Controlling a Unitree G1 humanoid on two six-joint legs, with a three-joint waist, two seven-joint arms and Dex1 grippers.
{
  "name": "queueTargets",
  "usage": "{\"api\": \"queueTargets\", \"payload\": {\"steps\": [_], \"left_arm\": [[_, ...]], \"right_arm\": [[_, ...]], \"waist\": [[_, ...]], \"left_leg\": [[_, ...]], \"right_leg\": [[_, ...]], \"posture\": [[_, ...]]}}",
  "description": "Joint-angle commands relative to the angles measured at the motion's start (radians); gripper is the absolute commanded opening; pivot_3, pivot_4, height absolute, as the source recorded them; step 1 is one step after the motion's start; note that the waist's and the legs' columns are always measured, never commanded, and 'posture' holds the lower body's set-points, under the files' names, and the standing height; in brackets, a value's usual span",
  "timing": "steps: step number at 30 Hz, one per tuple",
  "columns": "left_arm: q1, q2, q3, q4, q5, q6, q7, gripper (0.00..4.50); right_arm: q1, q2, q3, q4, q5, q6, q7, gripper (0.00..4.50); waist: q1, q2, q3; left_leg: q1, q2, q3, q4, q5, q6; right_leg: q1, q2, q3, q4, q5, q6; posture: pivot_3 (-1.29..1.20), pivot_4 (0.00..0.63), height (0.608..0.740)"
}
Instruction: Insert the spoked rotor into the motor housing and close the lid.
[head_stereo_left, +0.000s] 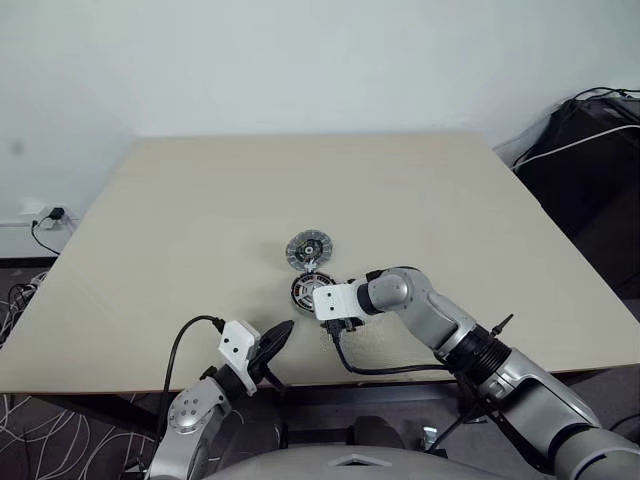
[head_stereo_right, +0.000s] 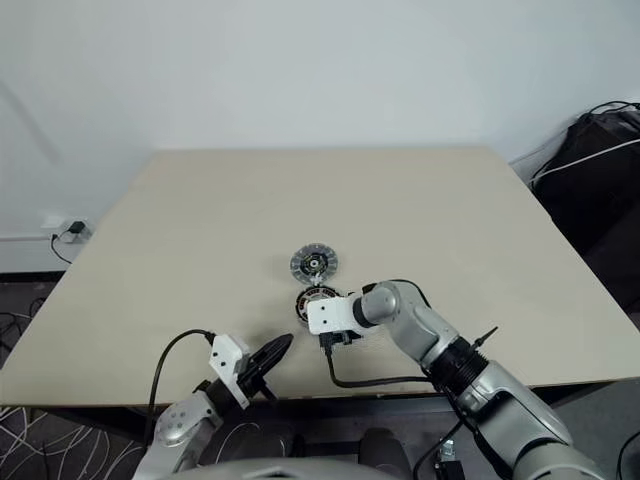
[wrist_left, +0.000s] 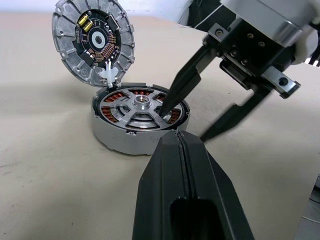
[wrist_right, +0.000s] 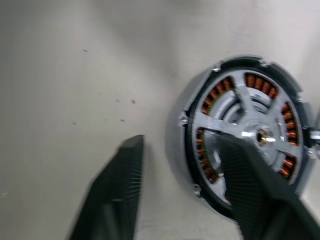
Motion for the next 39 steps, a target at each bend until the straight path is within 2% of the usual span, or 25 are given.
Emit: {"api": "queueTargets", "payload": {"steps": [1,5,14,18,24,29,39], "left_arm": [[-0.015,-0.004,-0.004,-0.033,-0.007,-0.009,0.001,0.00],[-0.021,-0.003,-0.005,-0.028,-0.007,-0.009,-0.003,0.00],[-0.030,0.000,-0.008,-0.022,-0.008,-0.005,-0.005,0.00],[-0.028,-0.002,-0.012,-0.024,-0.007,-0.003,-0.004,0.00],[-0.020,-0.004,-0.016,-0.022,-0.009,0.002,-0.004,0.00],[-0.019,-0.003,-0.020,-0.023,-0.012,0.012,-0.008,0.00],[-0.044,0.001,-0.025,-0.053,-0.020,0.067,-0.009,0.00]], "right_arm": [[-0.006,-0.007,-0.016,-0.005,-0.012,0.002,0.013,1.23],[-0.002,-0.004,-0.026,-0.003,-0.017,0.000,0.013,0.14],[0.023,0.004,-0.086,-0.034,0.027,0.030,-0.007,0.12],[0.102,0.015,-0.187,-0.178,0.110,0.180,-0.020,0.12],[0.224,-0.054,-0.255,-0.427,0.181,0.371,0.001,0.12],[0.291,-0.042,-0.290,-0.571,0.235,0.572,-0.058,0.12],[0.255,0.142,-0.305,-0.618,0.329,0.900,-0.252,0.12]], "waist": [[0.002,0.000,-0.001],[-0.001,0.000,-0.001],[0.001,0.001,-0.002],[0.008,0.001,-0.001],[0.022,0.001,-0.001],[0.022,0.001,-0.001],[0.022,-0.001,0.000]], "left_leg": [[0.000,0.000,0.000,0.000,0.000,0.000],[0.000,0.000,0.000,0.000,0.000,0.000],[0.000,0.000,-0.001,0.000,0.000,0.000],[-0.002,0.000,-0.001,0.000,0.000,0.000],[-0.005,-0.001,-0.001,-0.001,0.000,0.000],[-0.006,0.000,0.000,-0.001,0.000,0.000],[-0.006,0.000,0.000,-0.001,0.000,0.000]], "right_leg": [[0.000,0.000,0.000,0.000,0.000,0.000],[0.000,0.000,0.000,0.000,0.000,0.000],[0.000,0.000,0.000,0.000,0.001,0.000],[-0.001,0.000,0.000,0.000,0.001,-0.001],[-0.004,-0.001,0.000,-0.001,0.000,0.000],[-0.005,-0.003,0.000,-0.001,-0.001,-0.002],[-0.005,-0.001,0.000,-0.001,0.000,-0.001]], "posture": [[0.00,0.000,0.740],[0.00,0.000,0.740],[0.00,0.000,0.740],[0.00,0.000,0.740],[0.00,0.000,0.740],[0.00,0.000,0.740],[0.00,0.000,0.740]]}}
